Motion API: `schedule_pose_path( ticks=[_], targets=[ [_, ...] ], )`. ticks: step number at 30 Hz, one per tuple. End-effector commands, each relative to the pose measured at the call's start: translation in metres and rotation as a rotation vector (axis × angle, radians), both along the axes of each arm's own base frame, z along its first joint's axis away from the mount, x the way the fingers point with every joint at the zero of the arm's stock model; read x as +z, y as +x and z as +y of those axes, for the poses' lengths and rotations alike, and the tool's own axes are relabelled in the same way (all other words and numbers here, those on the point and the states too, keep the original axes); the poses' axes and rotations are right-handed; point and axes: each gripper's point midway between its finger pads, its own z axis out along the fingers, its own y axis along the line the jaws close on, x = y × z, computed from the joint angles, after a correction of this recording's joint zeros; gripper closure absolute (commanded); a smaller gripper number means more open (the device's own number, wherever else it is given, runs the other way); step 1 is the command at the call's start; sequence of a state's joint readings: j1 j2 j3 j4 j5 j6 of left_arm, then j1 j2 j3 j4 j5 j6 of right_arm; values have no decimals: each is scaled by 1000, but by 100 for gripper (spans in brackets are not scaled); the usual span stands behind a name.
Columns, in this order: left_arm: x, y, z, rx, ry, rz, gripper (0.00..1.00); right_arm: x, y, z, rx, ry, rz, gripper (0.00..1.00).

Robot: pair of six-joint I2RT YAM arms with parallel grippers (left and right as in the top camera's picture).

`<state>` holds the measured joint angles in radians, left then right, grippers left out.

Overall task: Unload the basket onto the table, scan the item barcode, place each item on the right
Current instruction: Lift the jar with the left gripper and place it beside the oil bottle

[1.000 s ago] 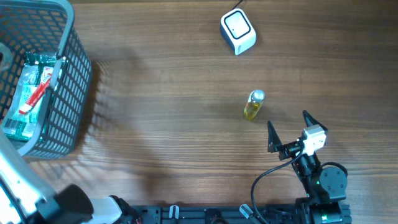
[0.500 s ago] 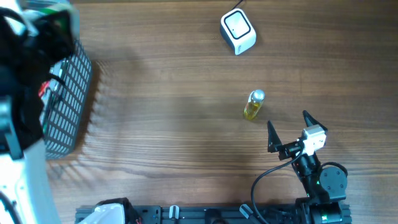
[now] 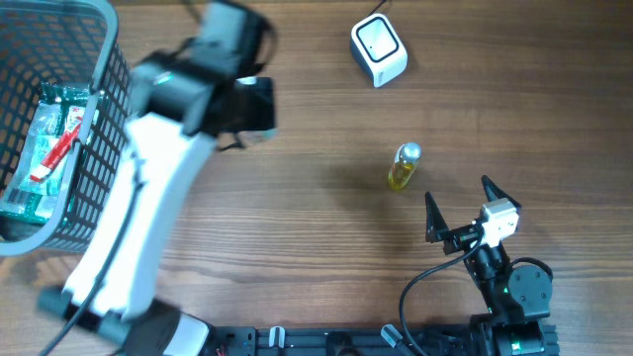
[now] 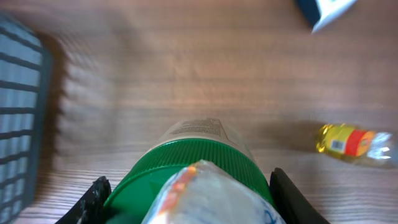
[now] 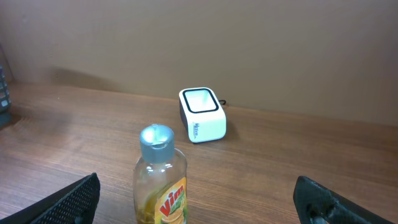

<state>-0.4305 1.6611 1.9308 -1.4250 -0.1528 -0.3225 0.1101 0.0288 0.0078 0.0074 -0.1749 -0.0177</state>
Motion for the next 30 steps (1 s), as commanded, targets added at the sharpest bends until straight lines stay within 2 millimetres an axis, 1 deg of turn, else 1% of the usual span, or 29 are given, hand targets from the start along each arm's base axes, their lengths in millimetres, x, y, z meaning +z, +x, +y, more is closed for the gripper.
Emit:
schedule_pose_path(
  ticks=[1, 2, 6, 8, 10, 13, 16, 20, 23, 26, 30],
  targets=[
    [-40, 11, -26, 2, 61, 75, 75, -1, 1, -2, -13, -8, -2, 0],
    [-54, 15, -35, -11, 85, 94, 75, -1, 1, -2, -13, -8, -2, 0],
    [-93, 27, -64, -34, 109, 113, 74, -1, 1, -2, -13, -8, -2, 1],
    [-110, 29, -76, -35, 104, 115, 74, -1, 1, -3, -14, -8, -2, 0],
    [-133, 31, -90, -38, 107, 101, 74, -1, 1, -2, -13, -8, -2, 0],
    [-153, 31, -95, -22, 126, 77, 74, -1, 1, -2, -13, -8, -2, 0],
    [-175, 27, -102, -27, 119, 73, 73, -1, 1, -3, -14, -8, -2, 0],
    [-194, 24, -104, -34, 116, 69, 73, -1, 1, -3, -14, -8, -2, 0],
    [-204, 20, -104, -39, 120, 73, 67, -1, 1, -2, -13, -8, -2, 0],
    [-208, 17, -102, -41, 126, 83, 64, -1, 1, -2, -13, -8, -2, 0],
    [-210, 14, -106, -51, 105, 102, 60, -1, 1, -2, -13, -8, -2, 0]
  ],
)
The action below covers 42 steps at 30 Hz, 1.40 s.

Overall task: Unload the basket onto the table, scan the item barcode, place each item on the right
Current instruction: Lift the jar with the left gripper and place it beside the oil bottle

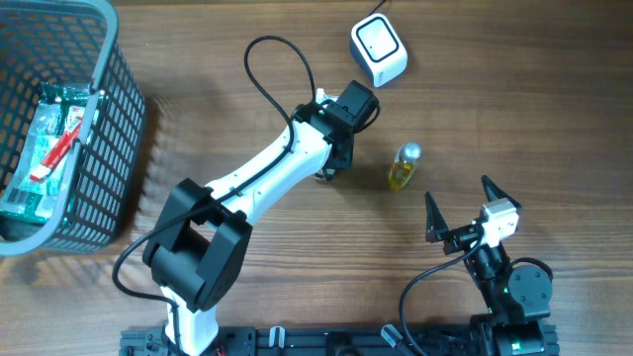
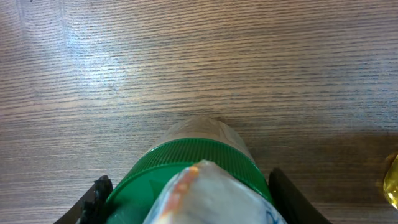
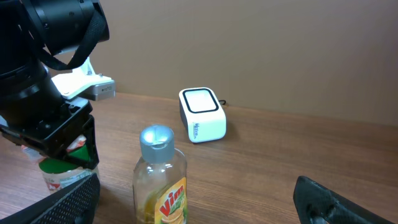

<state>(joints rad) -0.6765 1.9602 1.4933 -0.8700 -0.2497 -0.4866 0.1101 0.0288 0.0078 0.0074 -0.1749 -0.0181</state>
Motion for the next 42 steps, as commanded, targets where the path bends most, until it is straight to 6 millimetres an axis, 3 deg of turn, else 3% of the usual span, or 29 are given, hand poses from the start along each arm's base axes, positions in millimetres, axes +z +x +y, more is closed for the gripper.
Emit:
schedule_pose_path(
  ticks=[1, 4, 7, 11, 15, 16, 18, 25, 29, 35, 38, 42],
  targets=[
    [-1, -2, -2, 11, -5, -2, 60, -1, 1, -2, -13, -8, -2, 0],
    [-1, -3, -1, 11, 0, 4, 54, -1, 1, -2, -13, -8, -2, 0],
    [-2, -4, 0, 11, 5, 10, 40, -1, 1, -2, -13, -8, -2, 0],
    [0, -6, 2, 0, 12, 15, 34, -1, 1, -2, -13, -8, -2, 0],
    [26, -2, 2, -34, -14, -34, 32, -1, 1, -2, -13, -8, -2, 0],
    [41, -1, 3, -32, -38, -64, 24, -1, 1, -2, -13, -8, -2, 0],
    [52, -3, 1, -37, -64, -75, 23, -1, 1, -2, -13, -8, -2, 0],
    [55, -9, 4, -80, -48, -58, 18, -1, 1, -2, -13, -8, -2, 0],
    [76, -5, 23, -30, -40, -42, 34, -1, 1, -2, -13, -8, -2, 0],
    [113, -12, 60, 53, -117, 97, 43, -1, 1, -2, -13, -8, -2, 0],
    [118, -18, 71, 75, -183, 171, 63, -1, 1, -2, -13, -8, -2, 0],
    [121, -34, 76, 76, -335, 310, 80, -1, 1, -3, -14, -8, -2, 0]
  ],
)
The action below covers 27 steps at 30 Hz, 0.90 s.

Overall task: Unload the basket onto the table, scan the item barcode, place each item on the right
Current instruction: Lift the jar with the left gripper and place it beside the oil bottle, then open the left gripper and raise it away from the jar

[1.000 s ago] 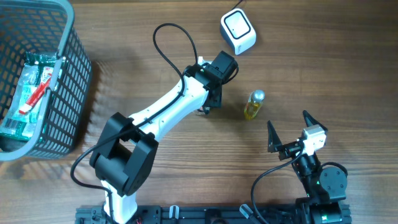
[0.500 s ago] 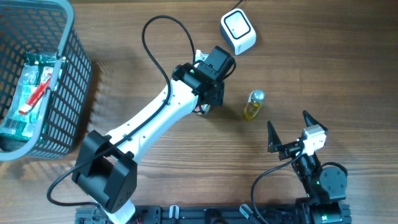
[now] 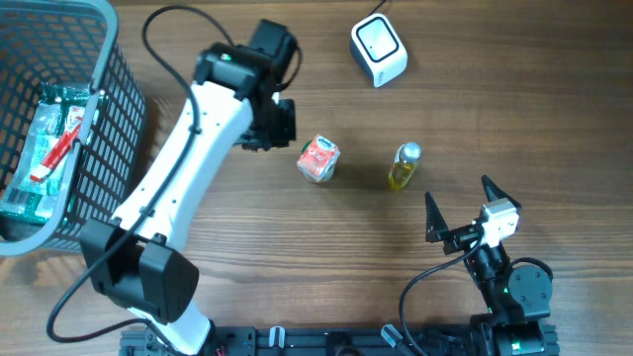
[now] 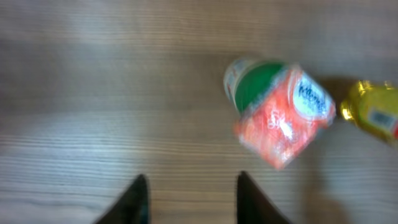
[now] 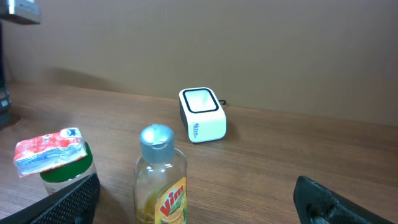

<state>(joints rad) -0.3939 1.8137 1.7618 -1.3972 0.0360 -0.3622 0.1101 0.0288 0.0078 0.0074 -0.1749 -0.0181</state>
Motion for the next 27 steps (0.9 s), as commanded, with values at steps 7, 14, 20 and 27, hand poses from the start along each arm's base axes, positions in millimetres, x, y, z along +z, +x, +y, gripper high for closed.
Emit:
schedule_pose_path(
  ticks=[7, 14, 20, 27],
  targets=[
    [22, -22, -16, 27, -327, 156, 96, -1, 1, -3, -14, -8, -2, 1],
    [28, -40, -25, 32, -392, 243, 96, -1, 1, -2, -13, -8, -2, 0],
    [28, -40, -25, 31, -393, 242, 96, -1, 1, -2, -13, -8, -2, 0],
    [61, -52, -66, -131, -704, 270, 96, -1, 1, -2, -13, -8, -2, 0]
  ],
)
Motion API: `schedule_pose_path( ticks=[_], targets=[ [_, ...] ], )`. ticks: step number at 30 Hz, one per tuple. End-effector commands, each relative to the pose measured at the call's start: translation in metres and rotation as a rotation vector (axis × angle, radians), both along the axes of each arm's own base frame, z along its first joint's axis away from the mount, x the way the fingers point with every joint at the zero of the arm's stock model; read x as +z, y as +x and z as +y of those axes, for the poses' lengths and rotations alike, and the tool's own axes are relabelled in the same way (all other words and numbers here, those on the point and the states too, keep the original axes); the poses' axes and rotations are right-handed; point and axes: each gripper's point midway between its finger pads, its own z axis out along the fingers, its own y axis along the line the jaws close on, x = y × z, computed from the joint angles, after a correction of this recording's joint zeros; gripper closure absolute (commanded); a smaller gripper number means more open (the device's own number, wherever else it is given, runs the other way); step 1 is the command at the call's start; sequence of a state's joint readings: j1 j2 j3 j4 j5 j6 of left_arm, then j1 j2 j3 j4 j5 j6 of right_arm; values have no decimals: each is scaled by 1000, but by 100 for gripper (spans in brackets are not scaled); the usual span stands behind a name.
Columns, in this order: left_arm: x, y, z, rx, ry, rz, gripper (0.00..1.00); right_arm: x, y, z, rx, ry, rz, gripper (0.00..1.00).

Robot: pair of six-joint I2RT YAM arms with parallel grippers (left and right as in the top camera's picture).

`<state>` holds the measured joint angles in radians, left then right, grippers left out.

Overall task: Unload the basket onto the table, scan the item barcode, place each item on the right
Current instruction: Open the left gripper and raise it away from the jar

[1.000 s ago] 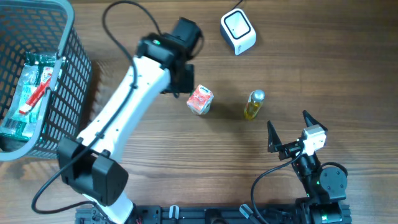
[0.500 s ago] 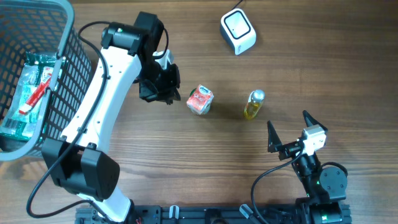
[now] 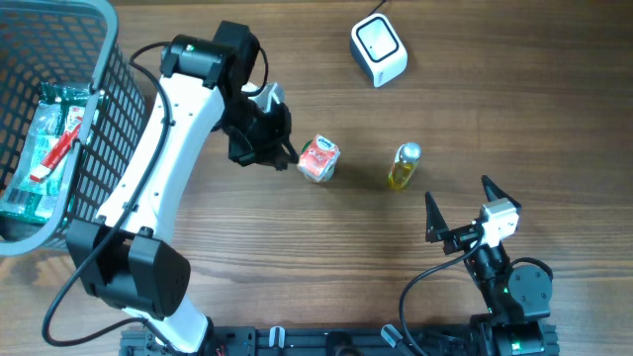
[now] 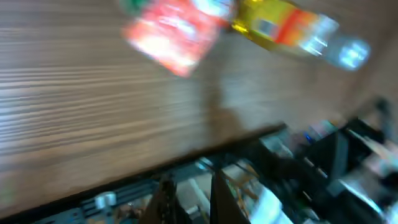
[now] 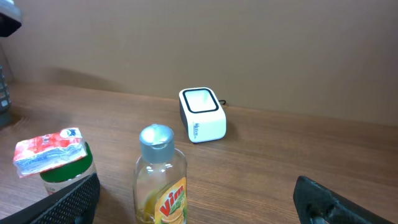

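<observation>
A small jar with a green lid and a red-and-white wrap point(image 3: 318, 158) stands on the table, also seen as jar point(image 4: 177, 28) and jar point(image 5: 53, 158). My left gripper point(image 3: 280, 150) hangs just left of it, apart from it. In the blurred left wrist view the left gripper point(image 4: 191, 193) holds nothing, its fingers drawn close with a narrow gap. The white scanner point(image 3: 378, 49) sits at the back, scanner point(image 5: 202, 115). My right gripper point(image 3: 459, 193) rests open near the front right, behind the yellow Vim bottle point(image 5: 160, 177).
The yellow bottle point(image 3: 404, 166) stands upright right of the jar. A dark wire basket point(image 3: 104, 109) with packaged goods fills the far left. The robot base and cables point(image 4: 298, 168) lie along the table's front edge.
My left gripper has tilted and shifted slightly toward the jar's left side, and its fingers stand closer together. The jar, the bottle, the scanner and the right arm have not moved.
At first my left gripper held the jar by its green lid near the basket. Then it had the jar down on the table left of the bottle. Later the jar stood free with the gripper open behind it. Now the gripper hangs beside it, empty.
</observation>
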<state>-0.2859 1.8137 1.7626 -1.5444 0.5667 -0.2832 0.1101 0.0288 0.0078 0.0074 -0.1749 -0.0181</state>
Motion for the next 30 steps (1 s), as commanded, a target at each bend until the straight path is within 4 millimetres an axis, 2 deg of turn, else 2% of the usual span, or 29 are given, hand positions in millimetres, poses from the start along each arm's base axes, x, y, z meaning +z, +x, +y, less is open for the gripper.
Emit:
schedule_pose_path(
  ticks=[1, 5, 6, 7, 10, 13, 14, 22, 24, 27, 30],
  targets=[
    [46, -9, -39, -92, -344, -29, 96, -1, 1, -2, -13, -8, -2, 0],
    [63, -8, -52, -93, -468, -30, 70, -1, 1, -2, -13, -8, -2, 1],
    [69, -7, -56, -97, -512, -35, 53, -1, 1, -2, -13, -8, -2, 0],
    [76, -7, -60, -112, -562, -47, 44, -1, 1, -2, -13, -8, -2, 0],
    [110, -12, -72, -189, -794, -111, 38, -1, 1, -2, -13, -8, -2, 0],
    [151, -17, -77, -218, -1053, -148, 40, -1, 1, -2, -13, -8, -2, 0],
    [156, -17, -77, -220, -1082, -154, 40, -1, 1, -2, -13, -8, -2, 0],
    [160, -16, -78, -277, -1102, -254, 30, -1, 1, -2, -13, -8, -2, 0],
    [163, -17, -77, -333, -1120, -356, 30, -1, 1, -3, -14, -8, -2, 0],
    [173, -19, -77, -489, -1152, -638, 27, -1, 1, -2, -13, -8, -2, 0],
    [174, -22, -76, -615, -1118, -852, 11, -1, 1, -2, -13, -8, -2, 0]
  ],
)
